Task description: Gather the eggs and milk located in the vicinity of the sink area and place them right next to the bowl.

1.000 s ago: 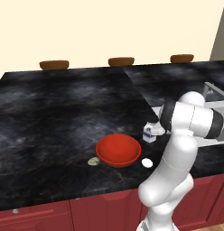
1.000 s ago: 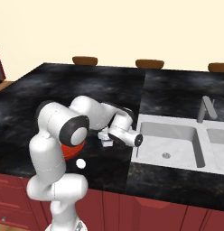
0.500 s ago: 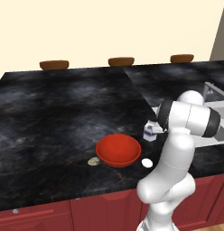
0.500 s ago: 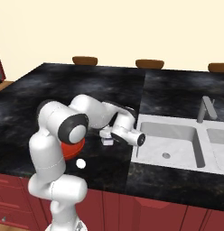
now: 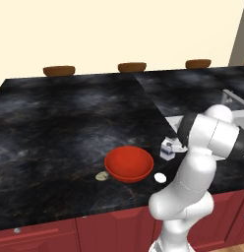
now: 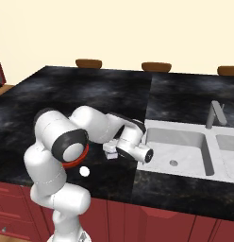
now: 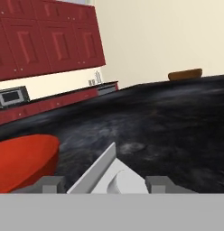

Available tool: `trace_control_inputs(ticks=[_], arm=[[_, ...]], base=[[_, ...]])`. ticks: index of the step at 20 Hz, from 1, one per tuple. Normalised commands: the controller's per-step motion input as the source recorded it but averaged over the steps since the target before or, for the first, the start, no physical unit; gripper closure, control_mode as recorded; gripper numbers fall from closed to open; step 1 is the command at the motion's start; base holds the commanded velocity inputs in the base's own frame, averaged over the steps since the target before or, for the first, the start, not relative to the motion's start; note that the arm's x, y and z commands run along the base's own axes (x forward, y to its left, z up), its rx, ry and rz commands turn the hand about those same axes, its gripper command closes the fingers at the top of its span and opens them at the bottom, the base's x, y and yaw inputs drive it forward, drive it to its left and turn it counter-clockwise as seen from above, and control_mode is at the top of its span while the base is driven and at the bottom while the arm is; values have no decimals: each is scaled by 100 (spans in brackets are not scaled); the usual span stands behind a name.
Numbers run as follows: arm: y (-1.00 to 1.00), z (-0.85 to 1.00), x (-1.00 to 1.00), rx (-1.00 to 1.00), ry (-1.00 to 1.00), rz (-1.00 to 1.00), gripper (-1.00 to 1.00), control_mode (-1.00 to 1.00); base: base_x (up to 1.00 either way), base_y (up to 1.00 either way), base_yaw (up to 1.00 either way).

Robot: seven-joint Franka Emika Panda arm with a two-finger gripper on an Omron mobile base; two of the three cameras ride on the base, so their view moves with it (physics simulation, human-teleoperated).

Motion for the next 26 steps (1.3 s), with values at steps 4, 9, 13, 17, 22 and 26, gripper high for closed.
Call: trace_control_inputs(ticks=[4, 9, 13, 17, 22, 26], arm=[[2, -11, -8, 0, -6, 0, 100, -100], [11, -1, -22, 1, 0, 1, 100, -100], [21, 0, -36, 2, 0, 5, 100, -100], [25, 0, -21, 2, -3, 5, 100, -100], [27, -2, -9, 2, -5, 4, 100, -100], [12, -16, 0, 2, -5, 1, 100, -100]], base=[[0, 0, 0], [0, 0, 0], [0, 0, 0], [0, 0, 0], [0, 0, 0], [0, 0, 0]])
